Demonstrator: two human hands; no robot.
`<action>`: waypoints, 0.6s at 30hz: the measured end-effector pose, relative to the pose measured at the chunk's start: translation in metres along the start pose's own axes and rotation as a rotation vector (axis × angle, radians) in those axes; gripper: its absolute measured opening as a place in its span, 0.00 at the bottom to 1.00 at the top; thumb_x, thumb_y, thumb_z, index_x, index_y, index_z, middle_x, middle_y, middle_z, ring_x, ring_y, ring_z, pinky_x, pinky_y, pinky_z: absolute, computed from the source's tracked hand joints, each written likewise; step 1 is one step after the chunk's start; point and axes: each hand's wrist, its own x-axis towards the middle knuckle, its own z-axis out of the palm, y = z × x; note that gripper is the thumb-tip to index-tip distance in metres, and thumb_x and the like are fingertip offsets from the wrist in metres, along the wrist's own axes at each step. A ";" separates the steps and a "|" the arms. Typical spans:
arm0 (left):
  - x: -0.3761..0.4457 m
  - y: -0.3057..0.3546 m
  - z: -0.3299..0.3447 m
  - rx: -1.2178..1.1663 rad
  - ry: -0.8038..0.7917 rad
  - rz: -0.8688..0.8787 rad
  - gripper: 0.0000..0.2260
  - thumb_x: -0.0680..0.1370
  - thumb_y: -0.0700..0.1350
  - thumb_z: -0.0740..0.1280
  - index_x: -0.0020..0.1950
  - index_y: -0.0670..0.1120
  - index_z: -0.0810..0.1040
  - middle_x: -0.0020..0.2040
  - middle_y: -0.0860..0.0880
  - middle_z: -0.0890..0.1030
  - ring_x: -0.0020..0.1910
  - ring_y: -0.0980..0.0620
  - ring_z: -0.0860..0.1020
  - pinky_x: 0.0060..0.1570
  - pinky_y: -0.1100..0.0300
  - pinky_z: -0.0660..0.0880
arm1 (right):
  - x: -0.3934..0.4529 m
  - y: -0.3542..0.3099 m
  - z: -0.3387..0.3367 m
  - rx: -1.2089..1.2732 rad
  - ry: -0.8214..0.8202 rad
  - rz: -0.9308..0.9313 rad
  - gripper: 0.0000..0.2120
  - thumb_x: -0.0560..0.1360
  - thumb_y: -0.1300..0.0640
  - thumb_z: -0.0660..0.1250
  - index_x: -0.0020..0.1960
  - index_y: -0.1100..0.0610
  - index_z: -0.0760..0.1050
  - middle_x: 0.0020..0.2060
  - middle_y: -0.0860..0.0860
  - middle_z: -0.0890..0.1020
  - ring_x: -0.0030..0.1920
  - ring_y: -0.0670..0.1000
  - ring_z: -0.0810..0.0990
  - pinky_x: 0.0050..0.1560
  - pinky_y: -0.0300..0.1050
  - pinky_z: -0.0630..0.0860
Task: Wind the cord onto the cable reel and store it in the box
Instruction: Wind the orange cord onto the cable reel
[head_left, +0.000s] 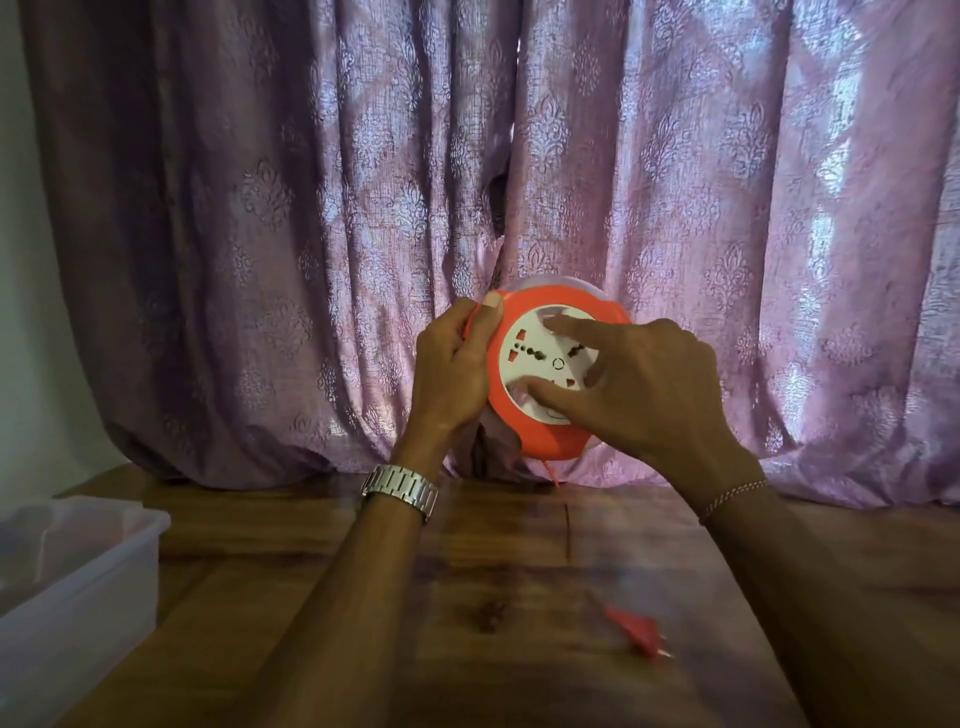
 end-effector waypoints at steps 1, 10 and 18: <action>0.000 0.000 0.000 0.008 -0.003 -0.002 0.20 0.82 0.57 0.64 0.31 0.53 0.68 0.27 0.56 0.72 0.32 0.53 0.69 0.36 0.53 0.66 | 0.000 -0.001 0.001 -0.008 0.010 -0.002 0.33 0.61 0.22 0.60 0.60 0.36 0.75 0.33 0.46 0.83 0.39 0.54 0.82 0.35 0.42 0.70; 0.001 -0.007 0.000 0.017 -0.002 -0.010 0.20 0.79 0.63 0.63 0.31 0.54 0.70 0.29 0.54 0.73 0.34 0.49 0.71 0.37 0.50 0.69 | 0.005 0.012 -0.009 0.086 -0.076 -0.201 0.17 0.69 0.40 0.71 0.53 0.47 0.81 0.46 0.47 0.79 0.50 0.52 0.71 0.38 0.48 0.74; 0.001 -0.005 0.000 0.004 -0.013 0.001 0.20 0.79 0.62 0.63 0.33 0.51 0.71 0.30 0.52 0.75 0.34 0.49 0.73 0.37 0.48 0.70 | 0.003 0.002 -0.011 0.045 -0.340 -0.361 0.27 0.66 0.66 0.70 0.56 0.38 0.79 0.66 0.55 0.71 0.58 0.59 0.69 0.51 0.50 0.70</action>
